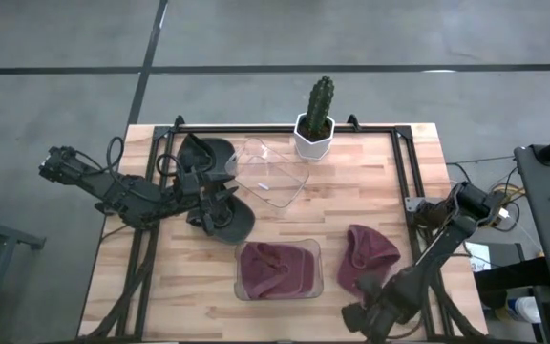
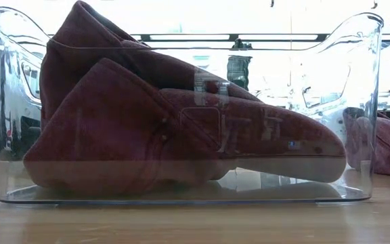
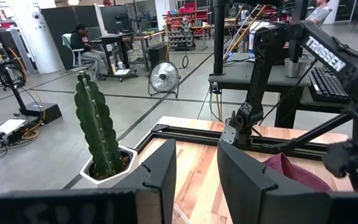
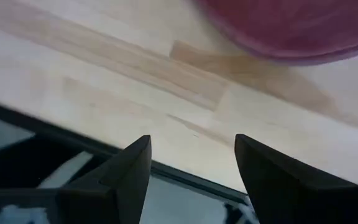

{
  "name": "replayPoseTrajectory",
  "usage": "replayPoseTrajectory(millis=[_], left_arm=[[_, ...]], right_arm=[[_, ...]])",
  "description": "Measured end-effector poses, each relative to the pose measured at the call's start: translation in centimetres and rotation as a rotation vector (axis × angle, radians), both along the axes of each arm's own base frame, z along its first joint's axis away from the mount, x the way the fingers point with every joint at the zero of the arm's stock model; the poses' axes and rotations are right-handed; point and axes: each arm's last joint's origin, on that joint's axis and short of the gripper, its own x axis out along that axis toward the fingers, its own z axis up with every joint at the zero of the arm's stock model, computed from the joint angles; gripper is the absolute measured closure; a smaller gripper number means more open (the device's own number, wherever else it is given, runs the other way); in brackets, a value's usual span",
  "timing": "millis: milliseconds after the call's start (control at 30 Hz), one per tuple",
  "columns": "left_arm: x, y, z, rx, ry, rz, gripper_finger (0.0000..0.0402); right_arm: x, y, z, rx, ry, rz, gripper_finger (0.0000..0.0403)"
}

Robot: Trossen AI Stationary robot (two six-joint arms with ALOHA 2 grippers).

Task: Pick & Place hat
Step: Put the red cap into the bottom transparent bin

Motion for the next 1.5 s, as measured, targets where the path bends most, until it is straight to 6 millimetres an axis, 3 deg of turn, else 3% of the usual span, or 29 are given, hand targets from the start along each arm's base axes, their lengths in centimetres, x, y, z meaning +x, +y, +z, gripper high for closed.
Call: replayPoseTrajectory(millis=[200,333,467,767,967,1300,1500], left_arm=[[0.0,0.0,0.1,-0.003,-0.006,0.000,0.0291],[0.0,0.0,0.1,-0.004,-0.008,0.000,0.0291],[0.0,0.0,0.1,-0.022,-0.015,0.001,0.0291],[0.0,0.0,0.1,-0.023,-0.014,0.001,0.0291],[0.0,0.0,0.1,-0.024,-0.015,0.002,0.0291],[0.0,0.0,0.0,-0.023,-0.014,0.001,0.0291],[0.0,0.0,0.0,-0.023,-0.014,0.001,0.0291]], right_arm=[[1.8,1.9,-1.5,0.064,-0.144,-0.027,0.0179],[2.9,2.1,-3.2,0.070,-0.151,-0.100,0.0179],[4.1,1.7,-3.1,0.062,-0.234,-0.158,0.0179],[3.9,-1.7,-0.3,-0.039,-0.170,-0.242,0.0179],[3.7,-5.2,1.7,-0.169,-0.148,-0.337,0.0179],[5.9,-9.0,1.7,-0.245,-0.134,-0.340,0.0179],[5.9,-9.8,1.3,-0.250,-0.076,-0.346,0.0179]])
